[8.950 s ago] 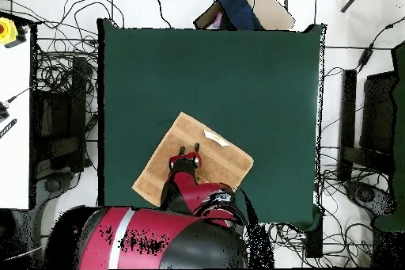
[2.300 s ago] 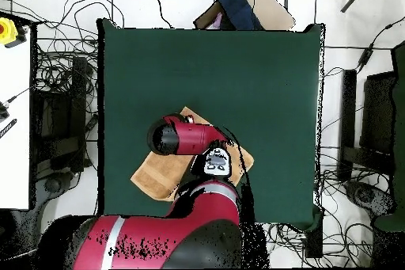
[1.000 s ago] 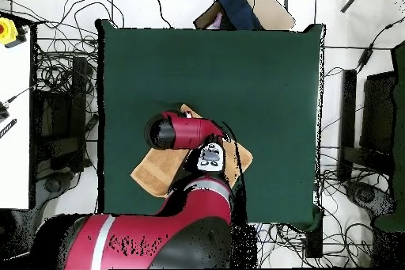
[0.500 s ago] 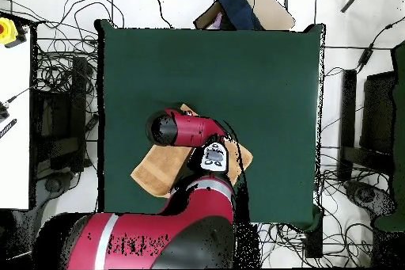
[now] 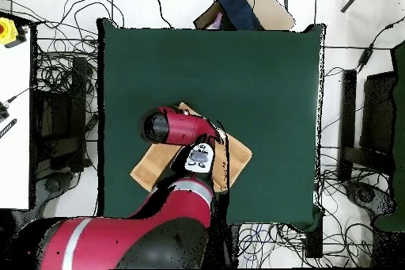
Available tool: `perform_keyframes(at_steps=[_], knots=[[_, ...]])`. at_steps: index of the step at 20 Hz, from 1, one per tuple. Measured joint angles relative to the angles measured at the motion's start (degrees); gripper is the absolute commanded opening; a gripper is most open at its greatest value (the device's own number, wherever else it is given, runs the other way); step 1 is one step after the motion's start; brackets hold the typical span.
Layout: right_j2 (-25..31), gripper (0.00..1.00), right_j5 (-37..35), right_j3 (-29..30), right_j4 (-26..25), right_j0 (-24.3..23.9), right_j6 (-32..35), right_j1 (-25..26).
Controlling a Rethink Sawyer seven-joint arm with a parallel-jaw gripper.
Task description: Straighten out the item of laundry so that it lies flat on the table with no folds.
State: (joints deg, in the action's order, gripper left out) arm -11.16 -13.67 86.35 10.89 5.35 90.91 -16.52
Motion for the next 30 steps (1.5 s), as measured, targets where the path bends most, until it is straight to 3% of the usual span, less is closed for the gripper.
perform_keyframes(at_steps=[7,14,23,30], knots=[[-4.5,0.00,0.0,-5.7,3.5,6.0,0.0,3.2],[-7.5,0.00,-1.5,-9.5,4.0,8.7,0.0,4.1],[-7.7,0.00,-1.6,-8.5,3.4,6.7,0.0,1.9],[-7.7,0.00,0.0,-8.4,2.3,1.9,0.0,0.5]])
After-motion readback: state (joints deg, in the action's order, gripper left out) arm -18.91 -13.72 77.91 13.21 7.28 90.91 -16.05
